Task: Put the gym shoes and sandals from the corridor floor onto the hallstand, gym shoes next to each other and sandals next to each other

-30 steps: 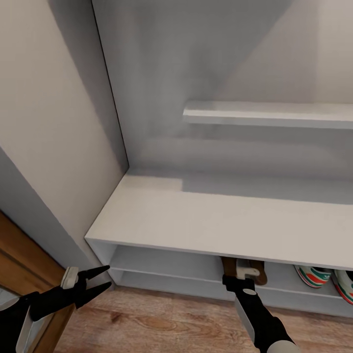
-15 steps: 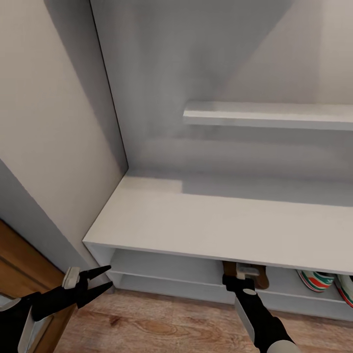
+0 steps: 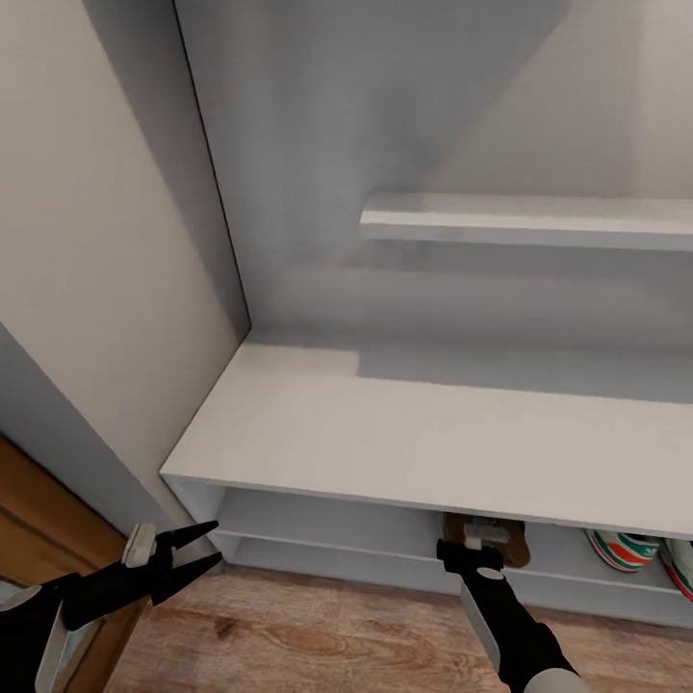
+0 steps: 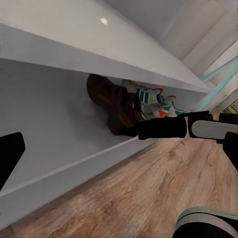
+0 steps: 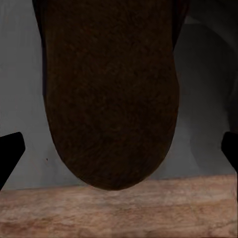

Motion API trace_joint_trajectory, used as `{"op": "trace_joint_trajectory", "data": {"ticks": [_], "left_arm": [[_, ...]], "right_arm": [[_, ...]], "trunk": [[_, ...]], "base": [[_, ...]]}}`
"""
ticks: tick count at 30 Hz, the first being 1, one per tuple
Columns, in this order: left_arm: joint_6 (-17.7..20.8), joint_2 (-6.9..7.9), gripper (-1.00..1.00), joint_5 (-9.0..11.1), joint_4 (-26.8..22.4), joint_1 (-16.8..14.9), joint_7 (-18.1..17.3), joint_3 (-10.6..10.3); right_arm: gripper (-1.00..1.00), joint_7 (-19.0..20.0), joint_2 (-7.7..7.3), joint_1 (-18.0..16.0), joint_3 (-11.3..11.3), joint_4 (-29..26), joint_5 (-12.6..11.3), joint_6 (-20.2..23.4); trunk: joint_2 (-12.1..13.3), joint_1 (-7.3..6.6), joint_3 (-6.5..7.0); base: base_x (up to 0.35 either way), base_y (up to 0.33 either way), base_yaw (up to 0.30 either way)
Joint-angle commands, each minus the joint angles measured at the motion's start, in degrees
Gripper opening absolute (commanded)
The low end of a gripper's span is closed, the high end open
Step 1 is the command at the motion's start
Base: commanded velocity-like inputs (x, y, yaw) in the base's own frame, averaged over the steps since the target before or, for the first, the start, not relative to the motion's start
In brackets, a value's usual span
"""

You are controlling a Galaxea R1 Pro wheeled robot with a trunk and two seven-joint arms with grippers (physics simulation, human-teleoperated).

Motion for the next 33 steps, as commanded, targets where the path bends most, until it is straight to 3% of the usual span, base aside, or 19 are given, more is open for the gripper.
{"op": "trace_joint_trajectory", "data": {"ticks": [1,10,33], "left_arm": [[0.00,0.00,1.00,0.00,0.00,0.00,0.00,0.00],[0.00,0.00,1.00,0.00,0.00,0.00,0.00,0.00],[0.00,0.00,1.00,0.00,0.00,0.00,0.00,0.00]], "right_arm": [[1.00,0.00,-0.01,0.00,0.00,0.02,0.00,0.00],[1.00,0.00,0.00,0.00,0.00,-0.01,0.00,0.00],[1.00,0.00,0.01,0.00,0.05,0.03,0.03,0.00]], "trunk": [[0.00,0.00,0.00],[0.00,0.00,0.00],[0.00,0.00,0.00]], "base": [[0.000,0.000,0.000],[-0.041,0.000,0.000],[-0.319,0.000,0.000]]}}
